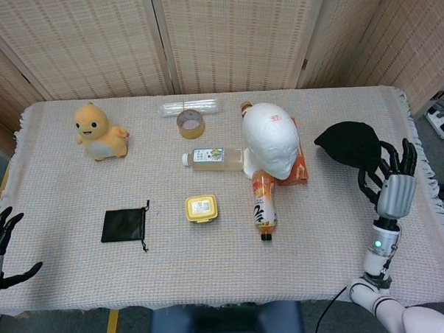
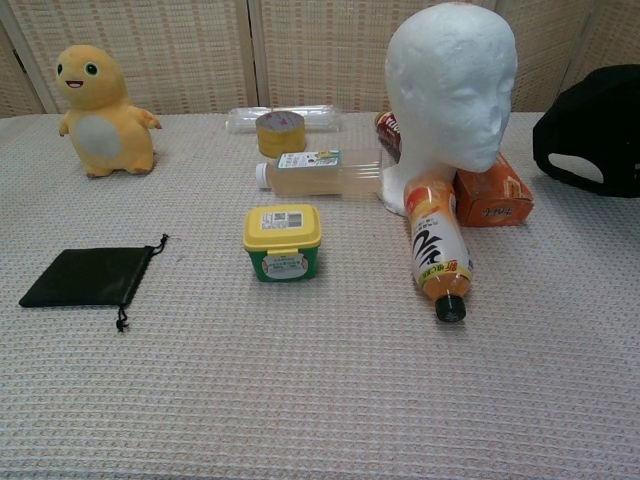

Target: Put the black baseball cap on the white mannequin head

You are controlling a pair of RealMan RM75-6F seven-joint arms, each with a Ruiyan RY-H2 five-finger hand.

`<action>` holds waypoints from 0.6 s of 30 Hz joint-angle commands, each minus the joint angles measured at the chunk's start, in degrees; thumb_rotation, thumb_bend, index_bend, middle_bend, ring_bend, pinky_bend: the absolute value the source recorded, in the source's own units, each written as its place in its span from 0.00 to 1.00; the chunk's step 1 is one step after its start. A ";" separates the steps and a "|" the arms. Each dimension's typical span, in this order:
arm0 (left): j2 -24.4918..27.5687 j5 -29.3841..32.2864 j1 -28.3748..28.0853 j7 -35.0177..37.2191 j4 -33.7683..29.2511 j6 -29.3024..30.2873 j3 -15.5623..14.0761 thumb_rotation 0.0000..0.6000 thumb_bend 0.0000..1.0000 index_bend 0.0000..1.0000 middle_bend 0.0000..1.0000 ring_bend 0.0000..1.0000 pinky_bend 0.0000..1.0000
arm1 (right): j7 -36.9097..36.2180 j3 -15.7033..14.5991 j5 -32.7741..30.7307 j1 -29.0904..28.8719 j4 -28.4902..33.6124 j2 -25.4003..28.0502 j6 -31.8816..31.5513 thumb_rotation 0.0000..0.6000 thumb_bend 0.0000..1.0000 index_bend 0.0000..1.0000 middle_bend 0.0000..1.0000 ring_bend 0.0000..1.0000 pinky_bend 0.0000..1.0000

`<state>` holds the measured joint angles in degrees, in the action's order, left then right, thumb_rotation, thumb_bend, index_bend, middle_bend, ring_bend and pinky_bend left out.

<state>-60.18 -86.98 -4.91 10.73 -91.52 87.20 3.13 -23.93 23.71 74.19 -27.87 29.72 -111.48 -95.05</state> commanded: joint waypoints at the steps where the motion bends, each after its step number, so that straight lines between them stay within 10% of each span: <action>1: -0.17 0.42 -0.01 -0.22 0.08 -0.11 0.18 1.00 0.19 0.13 0.00 0.00 0.11 | 4.00 2.32 -0.44 -3.00 5.67 2.46 -1.25 1.00 0.36 0.90 0.23 0.00 0.00; 18: -0.82 3.24 -0.59 -0.90 1.00 -1.74 1.39 1.00 0.19 0.12 0.00 0.00 0.10 | 23.69 9.75 2.32 -14.36 32.09 11.25 -3.83 1.00 0.34 0.90 0.23 0.00 0.00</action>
<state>-60.97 -83.77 -5.47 9.87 -90.54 85.49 4.48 -3.03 32.78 75.35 -40.20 58.99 -101.40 -98.72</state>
